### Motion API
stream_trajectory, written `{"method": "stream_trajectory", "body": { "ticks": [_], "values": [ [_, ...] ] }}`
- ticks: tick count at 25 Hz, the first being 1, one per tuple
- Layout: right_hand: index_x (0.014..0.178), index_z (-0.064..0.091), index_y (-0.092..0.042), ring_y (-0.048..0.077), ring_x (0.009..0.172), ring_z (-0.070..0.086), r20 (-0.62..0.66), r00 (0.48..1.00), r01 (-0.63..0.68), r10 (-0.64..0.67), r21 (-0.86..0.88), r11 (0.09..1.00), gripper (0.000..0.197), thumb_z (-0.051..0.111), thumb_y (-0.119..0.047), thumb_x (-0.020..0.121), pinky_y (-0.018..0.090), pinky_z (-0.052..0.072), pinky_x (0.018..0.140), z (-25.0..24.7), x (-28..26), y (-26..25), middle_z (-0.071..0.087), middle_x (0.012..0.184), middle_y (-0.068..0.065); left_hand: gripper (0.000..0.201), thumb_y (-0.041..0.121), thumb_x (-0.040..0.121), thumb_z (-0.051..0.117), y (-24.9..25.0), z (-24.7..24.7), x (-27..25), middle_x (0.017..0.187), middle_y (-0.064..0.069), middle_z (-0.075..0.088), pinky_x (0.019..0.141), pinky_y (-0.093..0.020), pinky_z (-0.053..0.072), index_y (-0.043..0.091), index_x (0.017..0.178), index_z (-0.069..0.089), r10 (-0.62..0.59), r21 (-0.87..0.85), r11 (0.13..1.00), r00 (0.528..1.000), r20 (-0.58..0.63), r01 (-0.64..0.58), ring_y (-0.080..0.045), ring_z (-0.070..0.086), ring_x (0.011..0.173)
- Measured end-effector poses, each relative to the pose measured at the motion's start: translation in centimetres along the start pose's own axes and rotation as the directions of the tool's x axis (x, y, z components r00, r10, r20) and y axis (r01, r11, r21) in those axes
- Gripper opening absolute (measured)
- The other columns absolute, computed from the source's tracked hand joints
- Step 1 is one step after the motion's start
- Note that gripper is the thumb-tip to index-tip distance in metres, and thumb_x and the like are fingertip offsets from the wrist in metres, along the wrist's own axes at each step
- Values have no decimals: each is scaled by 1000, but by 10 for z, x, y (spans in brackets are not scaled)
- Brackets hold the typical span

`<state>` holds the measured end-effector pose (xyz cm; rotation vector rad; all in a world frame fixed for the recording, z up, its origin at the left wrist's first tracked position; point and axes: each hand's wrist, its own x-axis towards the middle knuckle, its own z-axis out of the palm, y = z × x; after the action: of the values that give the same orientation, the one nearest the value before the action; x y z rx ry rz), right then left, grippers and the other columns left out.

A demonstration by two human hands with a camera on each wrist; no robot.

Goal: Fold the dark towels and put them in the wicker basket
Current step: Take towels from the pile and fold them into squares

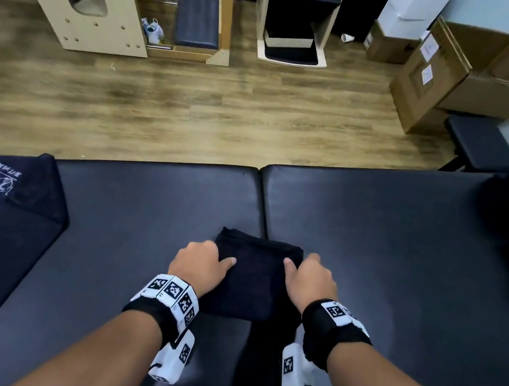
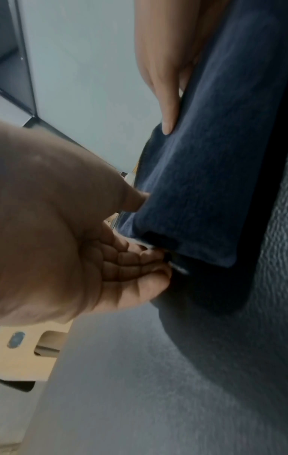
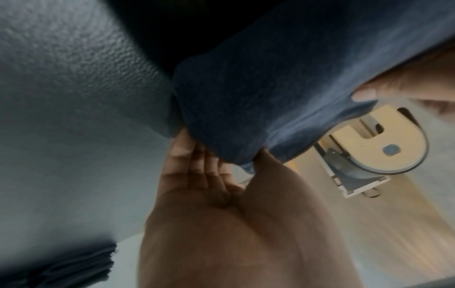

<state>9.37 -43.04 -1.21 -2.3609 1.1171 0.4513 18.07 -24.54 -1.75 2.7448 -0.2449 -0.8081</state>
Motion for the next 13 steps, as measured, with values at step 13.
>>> {"method": "stream_trajectory", "body": {
  "ticks": [13],
  "values": [
    [88,69,-16,21,82,70,206,971,-202,123,424,883,36,74,-42,64,38,59,81,15,-23,113,74,83,-3,41,52,72,75,30,56,-48,83,-4,72,77,-34,57,13,73,63,0,-280,959,990,141,40,-26,69,87]
  ]
}}
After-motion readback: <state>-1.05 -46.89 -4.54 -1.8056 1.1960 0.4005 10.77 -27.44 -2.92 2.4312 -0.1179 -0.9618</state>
